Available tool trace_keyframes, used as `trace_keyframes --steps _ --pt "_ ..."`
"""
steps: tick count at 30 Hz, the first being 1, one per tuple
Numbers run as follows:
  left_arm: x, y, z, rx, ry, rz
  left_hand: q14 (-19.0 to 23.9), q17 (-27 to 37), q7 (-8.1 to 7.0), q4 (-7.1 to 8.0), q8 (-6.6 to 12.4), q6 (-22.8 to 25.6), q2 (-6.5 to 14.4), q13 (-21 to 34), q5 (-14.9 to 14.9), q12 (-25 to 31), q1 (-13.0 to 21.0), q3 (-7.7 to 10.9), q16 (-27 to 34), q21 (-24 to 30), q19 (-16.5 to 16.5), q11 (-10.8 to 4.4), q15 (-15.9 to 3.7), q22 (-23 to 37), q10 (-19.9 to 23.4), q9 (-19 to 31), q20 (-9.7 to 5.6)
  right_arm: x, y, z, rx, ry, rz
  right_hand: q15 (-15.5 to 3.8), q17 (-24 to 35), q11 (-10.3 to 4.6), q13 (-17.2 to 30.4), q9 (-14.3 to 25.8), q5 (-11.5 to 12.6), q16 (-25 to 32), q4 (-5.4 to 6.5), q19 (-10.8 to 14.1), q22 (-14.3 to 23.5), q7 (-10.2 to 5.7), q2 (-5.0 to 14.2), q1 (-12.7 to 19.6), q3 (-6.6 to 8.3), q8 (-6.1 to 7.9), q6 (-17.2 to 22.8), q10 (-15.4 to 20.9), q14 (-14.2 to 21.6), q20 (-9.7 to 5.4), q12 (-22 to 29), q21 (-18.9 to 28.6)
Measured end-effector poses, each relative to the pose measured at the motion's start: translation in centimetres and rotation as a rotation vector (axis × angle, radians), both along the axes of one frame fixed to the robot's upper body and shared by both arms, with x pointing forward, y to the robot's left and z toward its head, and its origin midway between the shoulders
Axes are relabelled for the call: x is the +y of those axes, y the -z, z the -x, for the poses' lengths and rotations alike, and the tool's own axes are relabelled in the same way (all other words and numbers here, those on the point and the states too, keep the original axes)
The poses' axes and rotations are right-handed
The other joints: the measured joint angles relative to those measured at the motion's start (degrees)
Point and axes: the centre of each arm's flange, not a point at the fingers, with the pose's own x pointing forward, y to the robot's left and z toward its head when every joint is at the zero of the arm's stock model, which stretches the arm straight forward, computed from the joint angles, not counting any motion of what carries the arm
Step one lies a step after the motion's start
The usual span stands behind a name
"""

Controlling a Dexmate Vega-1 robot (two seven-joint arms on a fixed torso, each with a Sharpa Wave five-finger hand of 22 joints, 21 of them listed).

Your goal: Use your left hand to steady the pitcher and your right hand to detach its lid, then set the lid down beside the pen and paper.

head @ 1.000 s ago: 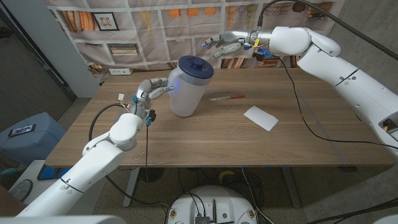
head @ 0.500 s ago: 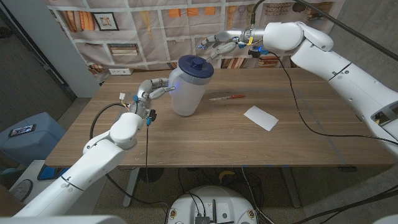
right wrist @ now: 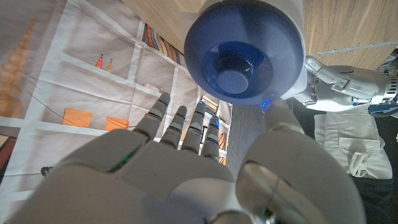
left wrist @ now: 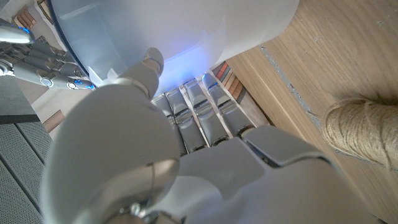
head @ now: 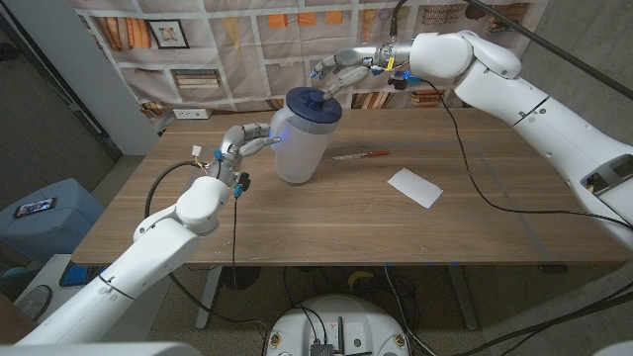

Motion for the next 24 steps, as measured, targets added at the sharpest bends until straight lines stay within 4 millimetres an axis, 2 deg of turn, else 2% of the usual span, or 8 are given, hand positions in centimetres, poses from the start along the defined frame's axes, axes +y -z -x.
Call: trace_keyframes --steps 11,17,19,24 --pt "-0.2 0.0 0.0 0.004 0.004 -0.006 -0.02 -0.04 0.00 0.00 -0.17 0.00 0.07 -0.03 -0.05 -0.15 -0.07 0.00 0.15 0.00 0.00 0.19 0.01 0.00 0.16 -0.01 0.00 0.9 -0.3 -0.4 0.003 0.018 0.039 -0.38 -0.01 -0.11 0.00 -0.01 0.00 0.22 -0.07 0.06 0.00 -0.59 0.07 1.44 0.55 0.00 0.64 1.15 0.43 -0.07 0.14 0.00" --pt "-0.3 0.1 0.1 0.004 0.007 -0.006 -0.03 0.00 -0.31 0.00 -0.29 0.32 0.07 -0.04 -0.06 -0.15 -0.08 0.00 0.15 0.00 0.00 0.21 0.02 0.00 0.40 -0.03 0.00 1.1 -0.2 -0.6 -0.002 0.031 0.053 -1.03 -0.01 -0.21 0.25 0.27 0.00 0.65 -0.07 0.34 0.00 -0.94 -0.92 2.45 0.54 0.79 1.97 2.68 1.44 -0.21 0.44 0.00" --pt "-0.4 0.1 0.1 0.004 0.009 -0.007 -0.04 0.01 -0.03 0.00 -0.44 0.61 0.07 -0.05 -0.06 -0.20 -0.08 0.00 0.15 0.00 0.00 0.12 0.02 0.00 0.49 -0.03 0.00 1.2 -0.2 -0.7 -0.005 0.036 0.057 -0.90 -0.01 -0.30 0.25 0.27 0.00 0.66 0.09 0.69 0.00 -0.87 -0.68 3.54 0.70 0.79 2.40 2.97 1.95 0.14 0.44 0.00" --pt "-0.5 0.1 0.2 0.004 0.010 -0.007 0.09 0.01 -0.03 0.00 -0.45 0.61 0.06 -0.02 -0.08 -0.21 -0.08 0.00 0.14 0.00 0.00 0.12 -0.11 0.00 0.49 -0.04 0.00 1.3 -0.1 -0.9 -0.007 0.043 0.066 -1.32 0.30 -0.81 0.25 0.26 -0.26 1.06 0.09 0.70 0.00 -0.92 -0.68 3.54 0.70 1.14 2.97 4.10 2.36 0.12 0.84 0.00"
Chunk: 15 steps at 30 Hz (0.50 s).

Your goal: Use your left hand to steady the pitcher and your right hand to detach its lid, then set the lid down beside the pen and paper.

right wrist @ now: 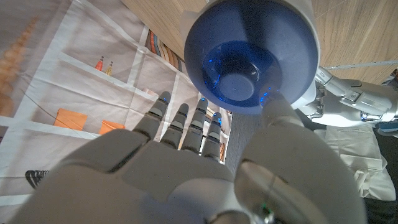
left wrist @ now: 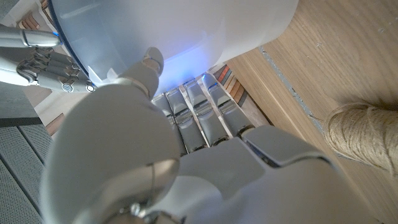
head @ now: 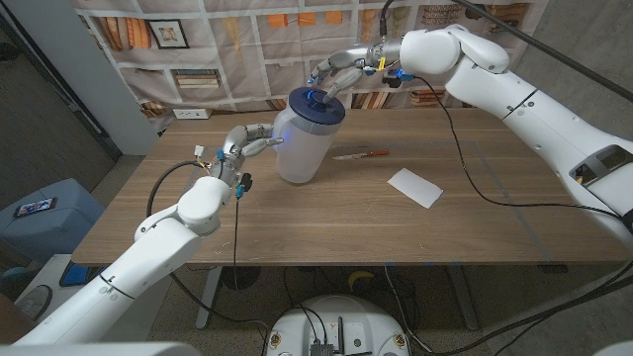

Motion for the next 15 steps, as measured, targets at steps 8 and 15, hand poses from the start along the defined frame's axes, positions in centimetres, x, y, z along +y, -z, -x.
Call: trace_keyframes --steps 8,15 --pt "-0.18 0.08 0.01 0.001 0.003 -0.001 0.20 -0.01 0.01 0.00 0.08 0.00 -0.01 0.03 0.08 0.00 -0.01 0.00 -0.14 0.00 0.00 0.00 -0.20 0.00 -0.01 -0.01 0.00 0.07 0.27 -0.26 -0.001 0.010 0.007 -0.24 0.00 -0.60 0.00 -0.01 -0.86 0.65 0.00 0.38 0.00 -0.30 -0.91 0.90 0.00 0.88 2.17 1.86 1.16 -0.39 0.22 0.00" --pt "-0.26 0.08 0.01 0.000 0.003 -0.001 0.20 -0.06 0.01 0.00 0.08 -0.01 -0.01 0.03 0.08 0.00 -0.01 0.00 0.02 0.00 0.31 0.01 -0.19 0.00 -0.01 0.03 -0.31 0.04 0.78 -0.41 -0.004 0.009 0.001 -0.29 0.24 -1.34 0.00 -0.01 -1.72 1.11 0.24 1.21 0.00 -0.71 -1.36 1.36 -0.25 1.44 3.79 3.39 2.16 -0.39 0.22 0.00"
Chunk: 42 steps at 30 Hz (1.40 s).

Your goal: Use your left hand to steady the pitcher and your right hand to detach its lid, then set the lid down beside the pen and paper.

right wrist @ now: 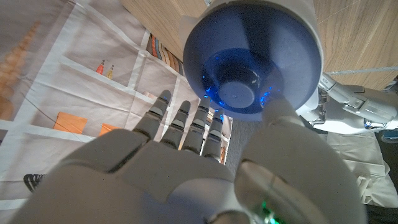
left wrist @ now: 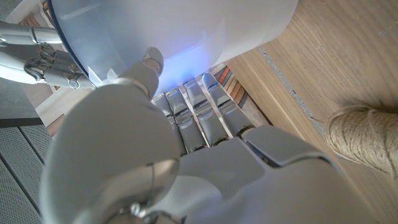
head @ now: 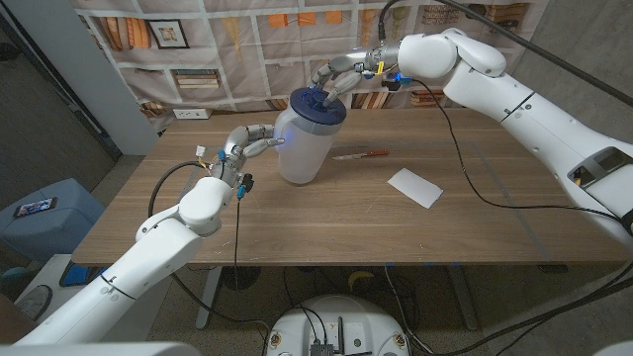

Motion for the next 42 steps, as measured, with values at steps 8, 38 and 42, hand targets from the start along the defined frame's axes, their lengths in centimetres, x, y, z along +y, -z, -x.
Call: trace_keyframes --steps 8,38,42 --pt "-0.04 -0.03 0.04 -0.001 0.001 0.000 0.31 0.02 0.00 0.00 -0.06 0.00 -0.01 0.00 0.00 0.00 0.00 0.00 -0.01 0.00 0.00 0.00 0.31 0.00 -0.01 0.00 0.00 -0.13 0.31 -0.11 -0.007 -0.001 -0.009 -0.13 0.12 -1.25 -0.04 0.28 -0.85 0.67 0.24 0.42 0.00 -0.41 -0.91 0.91 -0.24 1.50 3.12 2.06 1.12 -0.01 0.21 0.00" --pt "-0.44 0.04 0.08 -0.002 0.011 -0.003 0.73 0.00 0.12 0.00 -0.05 0.10 -0.20 0.00 -0.06 0.07 -0.67 0.00 0.23 0.00 0.10 0.00 -0.09 0.00 0.62 -0.04 0.10 -0.15 0.74 -0.49 -0.034 0.003 -0.016 -0.22 0.79 -5.53 -0.15 0.27 -2.35 3.12 0.06 2.70 0.00 -3.42 -0.15 5.28 -0.07 3.52 7.07 8.19 4.49 -1.47 0.43 0.00" --pt "-0.49 0.06 0.10 -0.002 0.012 -0.003 0.73 0.00 0.12 0.00 -0.05 0.10 -0.20 0.00 -0.06 0.08 -0.67 0.00 0.22 0.00 0.10 0.00 -0.10 0.00 0.62 -0.01 0.10 -0.12 0.84 -0.49 -0.037 0.003 -0.015 -0.23 0.79 -5.96 -0.15 0.27 -2.73 3.39 0.06 2.86 0.00 -4.00 -0.62 6.34 -0.07 4.59 8.51 9.11 5.11 -1.63 0.43 0.00"
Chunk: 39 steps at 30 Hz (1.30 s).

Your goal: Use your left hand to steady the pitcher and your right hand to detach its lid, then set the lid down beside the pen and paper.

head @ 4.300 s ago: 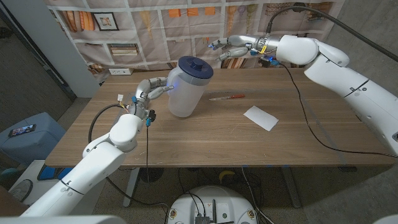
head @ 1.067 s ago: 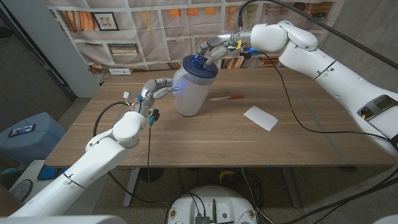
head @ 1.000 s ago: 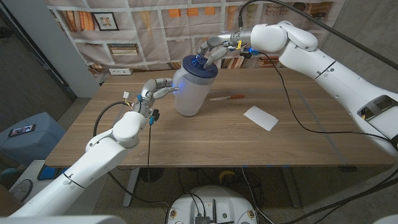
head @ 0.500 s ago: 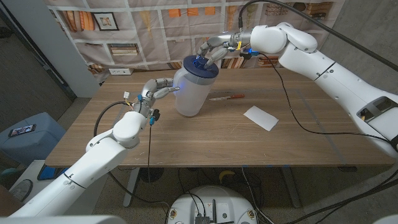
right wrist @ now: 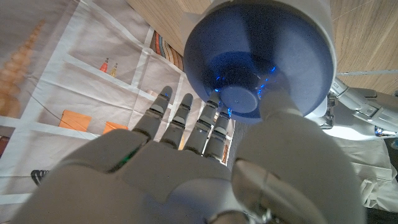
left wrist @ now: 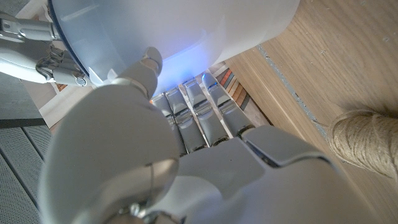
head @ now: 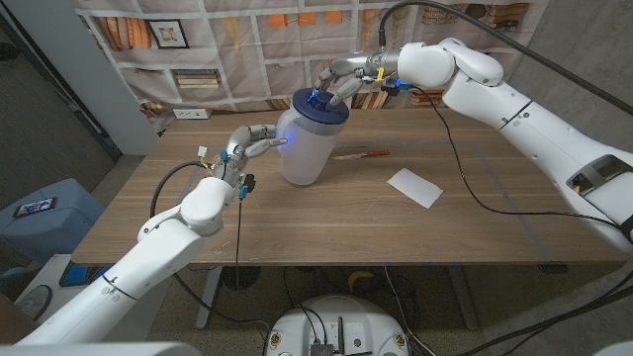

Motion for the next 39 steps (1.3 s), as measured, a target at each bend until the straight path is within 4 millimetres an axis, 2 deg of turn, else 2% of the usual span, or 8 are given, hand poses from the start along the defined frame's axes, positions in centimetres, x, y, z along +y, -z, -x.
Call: trace_keyframes --steps 6,13,24,32,39 --pt "-0.07 0.03 0.01 0.000 0.001 0.001 0.00 0.04 0.00 0.00 0.00 0.00 0.01 0.00 -0.01 0.00 0.01 0.00 -0.04 0.00 0.00 0.00 0.00 0.00 0.00 0.10 0.00 0.06 0.14 0.00 -0.007 -0.003 -0.003 0.02 0.45 -0.36 0.11 0.28 -0.42 1.05 0.45 0.41 0.00 -0.55 0.40 0.51 -0.45 1.62 2.98 2.41 0.81 -0.41 -0.02 0.00" --pt "-0.16 0.08 0.04 -0.001 0.002 0.001 0.09 0.06 0.00 0.00 -0.01 0.00 0.02 -0.01 -0.06 0.00 0.02 0.00 -0.10 0.00 0.00 0.01 0.11 0.00 -0.01 0.29 0.00 0.08 0.23 0.06 -0.018 -0.012 -0.010 0.02 0.80 -0.57 0.15 0.26 -0.42 1.82 0.80 0.93 0.00 -0.83 1.00 1.12 -0.80 2.84 5.32 4.61 1.87 -0.93 -0.03 0.00" --pt "-0.29 0.25 0.13 -0.002 0.005 0.001 0.12 0.03 0.00 0.00 -0.07 0.00 0.09 -0.02 0.06 -0.01 0.09 0.00 0.01 0.00 0.00 0.01 0.08 0.00 -0.01 0.29 0.00 0.03 0.55 0.21 -0.033 -0.027 -0.031 -0.09 1.59 -0.61 0.42 1.22 -0.42 4.20 1.02 2.16 0.00 -0.79 0.92 1.80 -2.66 6.29 10.27 9.11 4.18 -1.33 -0.04 0.00" --pt "-0.37 0.41 0.25 -0.003 0.007 0.001 0.26 -0.01 0.00 -0.01 -0.22 0.00 0.10 -0.05 0.06 -0.01 0.09 0.01 0.00 0.00 0.00 0.01 0.22 0.00 -0.02 0.29 0.00 -0.01 0.78 0.26 -0.045 -0.040 -0.047 0.03 2.12 -0.71 0.71 1.83 -0.43 5.47 0.79 3.08 0.00 -0.08 1.38 2.27 -3.51 8.56 12.21 11.51 5.53 -1.84 -0.06 0.00" --pt "-0.41 0.43 0.29 -0.004 0.009 0.001 0.27 0.02 0.01 -0.01 -0.25 0.00 0.10 -0.02 0.06 -0.04 0.09 0.01 0.00 0.00 0.00 0.02 0.21 0.00 -0.03 0.28 0.00 -0.09 0.82 0.23 -0.049 -0.048 -0.057 -0.09 2.39 -0.71 0.87 1.82 -0.62 6.20 0.95 3.28 0.00 0.51 2.23 3.13 -3.83 9.73 12.79 13.27 6.24 -2.05 -0.07 0.00"
